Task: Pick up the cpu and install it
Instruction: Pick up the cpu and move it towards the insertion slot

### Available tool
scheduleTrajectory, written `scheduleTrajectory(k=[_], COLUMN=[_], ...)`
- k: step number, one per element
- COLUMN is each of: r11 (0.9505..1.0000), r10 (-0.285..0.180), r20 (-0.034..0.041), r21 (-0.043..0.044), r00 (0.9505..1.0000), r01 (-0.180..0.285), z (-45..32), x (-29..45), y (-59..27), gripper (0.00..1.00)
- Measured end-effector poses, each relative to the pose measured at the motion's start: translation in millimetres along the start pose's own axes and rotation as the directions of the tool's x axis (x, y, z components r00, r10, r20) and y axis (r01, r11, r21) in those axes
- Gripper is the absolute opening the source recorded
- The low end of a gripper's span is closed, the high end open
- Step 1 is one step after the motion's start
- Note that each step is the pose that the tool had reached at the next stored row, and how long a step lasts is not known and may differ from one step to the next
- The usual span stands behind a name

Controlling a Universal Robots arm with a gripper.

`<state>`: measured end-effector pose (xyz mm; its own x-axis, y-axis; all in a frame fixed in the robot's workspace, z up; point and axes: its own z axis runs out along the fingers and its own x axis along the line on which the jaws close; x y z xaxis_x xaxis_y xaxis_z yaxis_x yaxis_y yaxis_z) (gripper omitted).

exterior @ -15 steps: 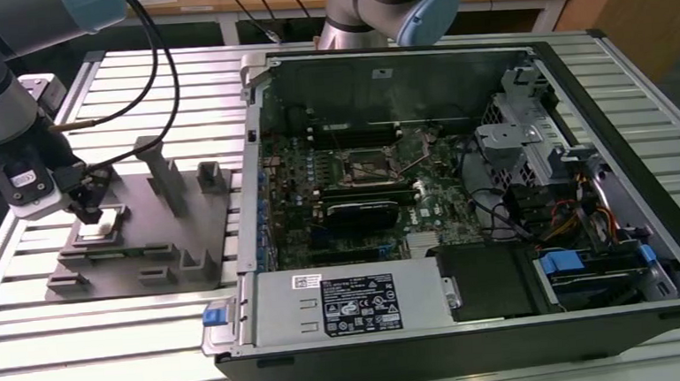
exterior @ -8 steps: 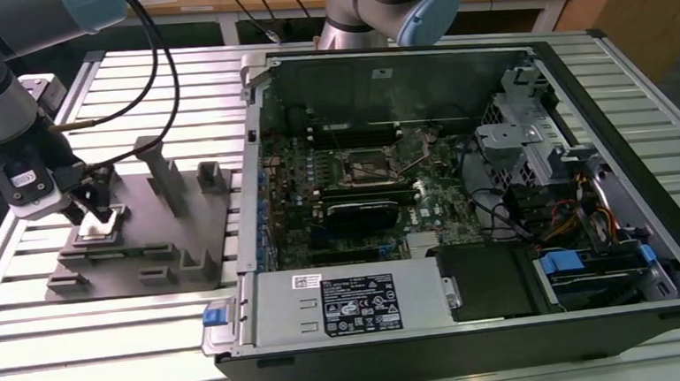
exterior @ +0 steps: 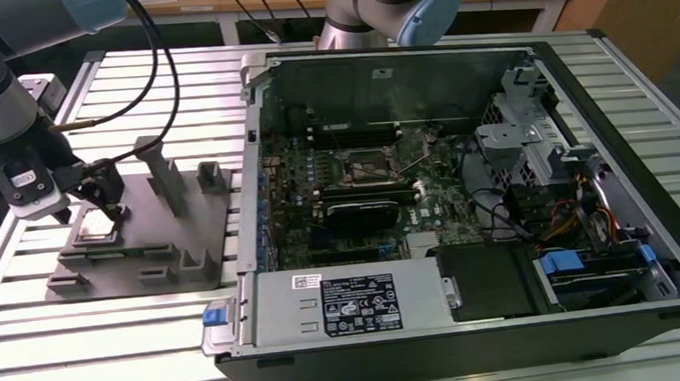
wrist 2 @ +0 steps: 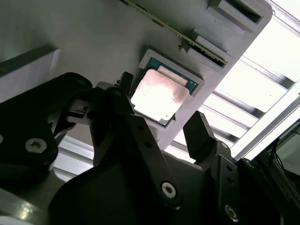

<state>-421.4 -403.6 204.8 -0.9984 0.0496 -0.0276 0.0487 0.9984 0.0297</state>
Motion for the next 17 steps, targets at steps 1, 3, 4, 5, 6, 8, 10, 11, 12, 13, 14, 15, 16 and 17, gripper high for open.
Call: scheduleTrajectory(k=[1, 3, 4, 5, 6, 8, 10, 11, 12, 13, 14, 15, 16, 17], r11=[1.0, 1.0, 1.0, 1.0, 1.0, 1.0, 1.0, 1.0, 1.0, 1.0, 1.0, 1.0, 1.0, 1.0], r10=[0.0, 0.0, 0.0, 0.0, 0.0, 0.0, 0.0, 0.0, 0.0, -0.001, -0.002, -0.003, -0.006, -0.008], r20=[0.0, 0.0, 0.0, 0.0001, 0.0001, 0.0001, 0.0, 0.0, 0.0001, 0.0001, -0.0001, -0.0001, -0.0001, -0.0003], r21=[0.0, 0.0001, 0.0001, 0.0001, 0.0, 0.0001, 0.0001, 0.0001, 0.0001, 0.0, 0.0, -0.0003, -0.0006, -0.0008], r00=[1.0, 1.0, 1.0, 1.0, 1.0, 1.0, 1.0, 1.0, 1.0, 1.0, 1.0, 1.0, 1.0, 1.0], r01=[0.0, 0.0, 0.0, 0.0, 0.0, 0.0, 0.0, 0.0, 0.0, 0.001, 0.002, 0.003, 0.006, 0.008], z=[0.1, 3.2, 4.8, 6.5, 8.4, 11.9, 14.7, 15.8, 16.7, 17.5, 18.1, 18.6, 19.2, 19.7], x=[0.0, 0.1, 0.1, 0.2, 0.2, 0.3, 0.4, 0.5, 0.5, 0.6, 0.6, 0.7, 0.9, 1.1], y=[0.0, -0.1, -0.1, -0.2, -0.2, -0.2, 0.0, 0.2, 0.4, 0.4, 0.5, 0.7, 0.9, 1.1], gripper=[0.71, 0.71, 0.71, 0.71, 0.71, 0.71, 0.71, 0.71, 0.71, 0.71, 0.71, 0.71, 0.71, 0.71])
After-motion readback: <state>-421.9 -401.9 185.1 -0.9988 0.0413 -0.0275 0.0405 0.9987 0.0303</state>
